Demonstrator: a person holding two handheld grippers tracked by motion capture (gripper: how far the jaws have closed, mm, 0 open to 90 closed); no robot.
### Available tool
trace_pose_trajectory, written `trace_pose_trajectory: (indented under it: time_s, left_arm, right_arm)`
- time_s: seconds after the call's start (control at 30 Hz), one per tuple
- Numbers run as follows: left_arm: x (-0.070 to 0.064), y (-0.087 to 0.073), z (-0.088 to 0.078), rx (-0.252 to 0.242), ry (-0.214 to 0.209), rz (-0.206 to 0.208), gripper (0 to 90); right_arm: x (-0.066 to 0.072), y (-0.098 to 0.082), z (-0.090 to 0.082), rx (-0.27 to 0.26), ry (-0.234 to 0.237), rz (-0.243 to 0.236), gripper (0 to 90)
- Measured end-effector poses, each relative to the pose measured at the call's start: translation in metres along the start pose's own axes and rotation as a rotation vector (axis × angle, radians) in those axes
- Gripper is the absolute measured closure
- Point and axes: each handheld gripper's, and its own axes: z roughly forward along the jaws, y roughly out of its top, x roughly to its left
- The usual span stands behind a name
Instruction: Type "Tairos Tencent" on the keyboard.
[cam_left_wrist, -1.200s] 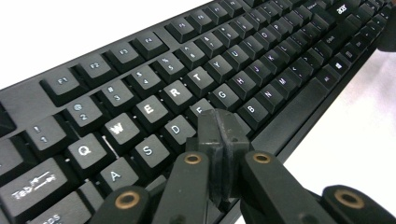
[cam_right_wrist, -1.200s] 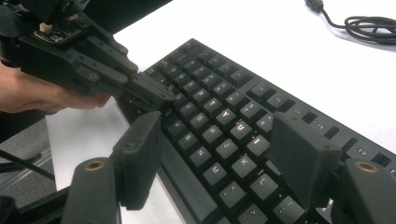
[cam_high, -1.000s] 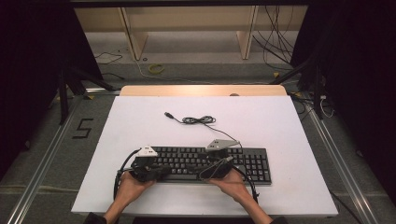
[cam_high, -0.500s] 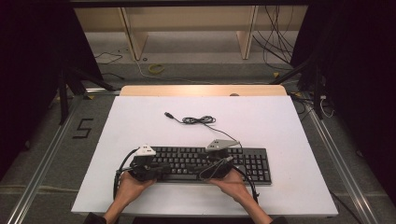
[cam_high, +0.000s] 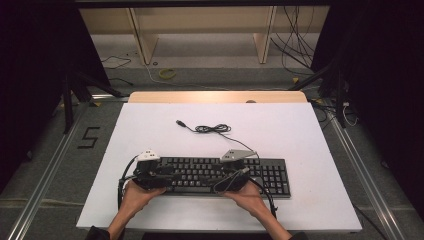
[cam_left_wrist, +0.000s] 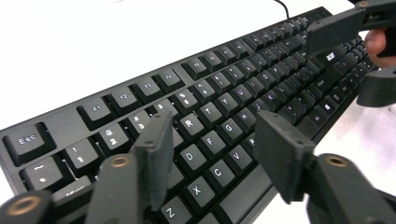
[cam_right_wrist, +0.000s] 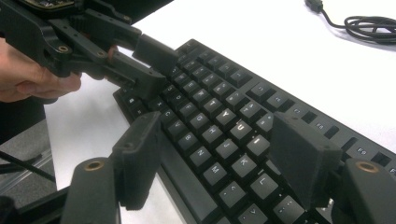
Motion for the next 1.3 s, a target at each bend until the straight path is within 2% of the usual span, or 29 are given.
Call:
trace_pose_trajectory:
  time_s: [0.13,0.33,0.57,0.87,1.07,1.3]
  left_arm:
    - [0.002,0.002,-0.001,-0.016,0.002,-0.007,39.6]
    - [0.007,0.004,-0.001,-0.023,0.004,-0.021,36.2]
    - [0.011,0.007,-0.003,-0.045,0.000,-0.033,35.2]
    - [0.015,0.009,0.002,-0.024,0.013,-0.027,35.3]
    - [0.019,0.012,0.001,-0.016,0.027,-0.029,40.0]
    - [0.019,0.014,0.003,0.001,0.033,-0.006,56.2]
  right_arm:
    - [0.000,0.000,0.000,0.002,0.004,0.001,35.1]
    - [0.000,0.000,0.001,0.005,0.011,-0.001,35.0]
    - [0.001,0.000,0.001,0.003,0.016,0.001,35.0]
    - [0.001,-0.001,0.002,0.004,0.015,0.000,35.0]
    - [0.002,-0.001,0.002,0.007,0.018,-0.001,35.0]
    - [0.002,-0.001,0.002,-0.001,0.023,0.000,34.9]
